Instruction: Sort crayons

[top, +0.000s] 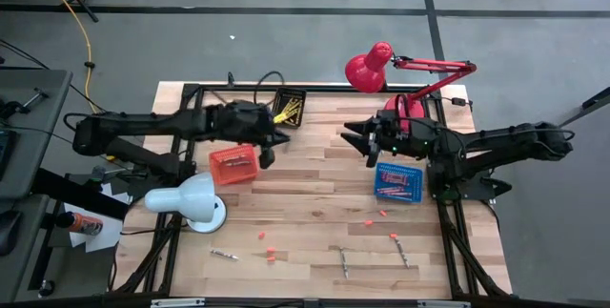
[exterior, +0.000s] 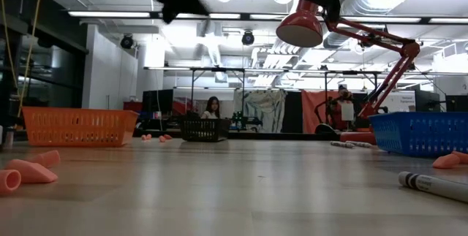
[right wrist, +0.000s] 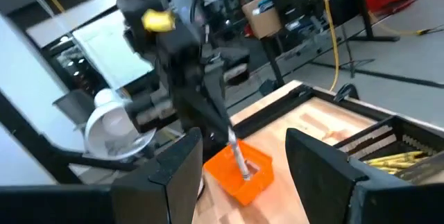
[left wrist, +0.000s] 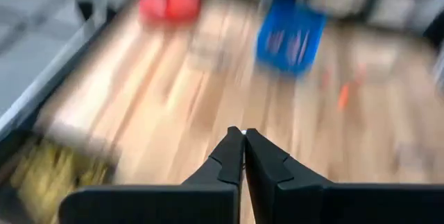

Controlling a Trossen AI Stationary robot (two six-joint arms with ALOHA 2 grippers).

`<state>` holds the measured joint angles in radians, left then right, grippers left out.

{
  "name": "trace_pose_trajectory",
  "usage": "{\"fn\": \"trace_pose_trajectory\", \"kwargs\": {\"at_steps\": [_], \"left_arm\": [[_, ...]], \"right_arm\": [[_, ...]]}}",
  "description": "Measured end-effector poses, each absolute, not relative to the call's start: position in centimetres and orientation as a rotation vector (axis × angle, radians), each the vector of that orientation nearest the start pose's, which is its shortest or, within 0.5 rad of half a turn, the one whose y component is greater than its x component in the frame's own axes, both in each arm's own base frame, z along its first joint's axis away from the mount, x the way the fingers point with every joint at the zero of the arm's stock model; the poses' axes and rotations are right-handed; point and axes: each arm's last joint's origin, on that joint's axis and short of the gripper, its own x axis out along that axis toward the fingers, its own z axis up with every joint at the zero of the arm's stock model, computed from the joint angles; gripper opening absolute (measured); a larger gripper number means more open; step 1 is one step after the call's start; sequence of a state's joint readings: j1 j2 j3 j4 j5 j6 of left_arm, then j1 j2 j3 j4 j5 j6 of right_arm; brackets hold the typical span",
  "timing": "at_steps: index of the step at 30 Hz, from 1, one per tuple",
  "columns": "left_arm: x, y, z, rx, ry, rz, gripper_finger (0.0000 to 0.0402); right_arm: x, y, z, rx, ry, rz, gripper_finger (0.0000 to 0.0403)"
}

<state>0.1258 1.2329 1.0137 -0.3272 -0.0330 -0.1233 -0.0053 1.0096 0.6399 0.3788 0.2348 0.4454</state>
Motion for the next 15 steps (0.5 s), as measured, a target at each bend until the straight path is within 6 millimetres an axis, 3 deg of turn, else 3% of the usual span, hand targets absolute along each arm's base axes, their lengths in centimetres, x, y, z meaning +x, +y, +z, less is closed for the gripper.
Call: {"fn": "trace_pose_trajectory", "kwargs": {"at_steps": [5,9,15], "left_arm": [[24.5,3.7,31.2,-0.149,0.814,0.22,0.0],[22.6,3.6,29.6,-0.141,1.05,0.329,0.0],[21.7,3.8,26.5,-0.118,1.196,0.411,0.0]], "right_arm": [[22.5,-1.3,29.5,0.469,-0.076,-0.272,0.0201],[22.5,-1.4,29.5,0.469,-0.077,-0.277,0.0201],[22.5,-1.3,29.5,0.469,-0.077,-0.279,0.0201]]}}
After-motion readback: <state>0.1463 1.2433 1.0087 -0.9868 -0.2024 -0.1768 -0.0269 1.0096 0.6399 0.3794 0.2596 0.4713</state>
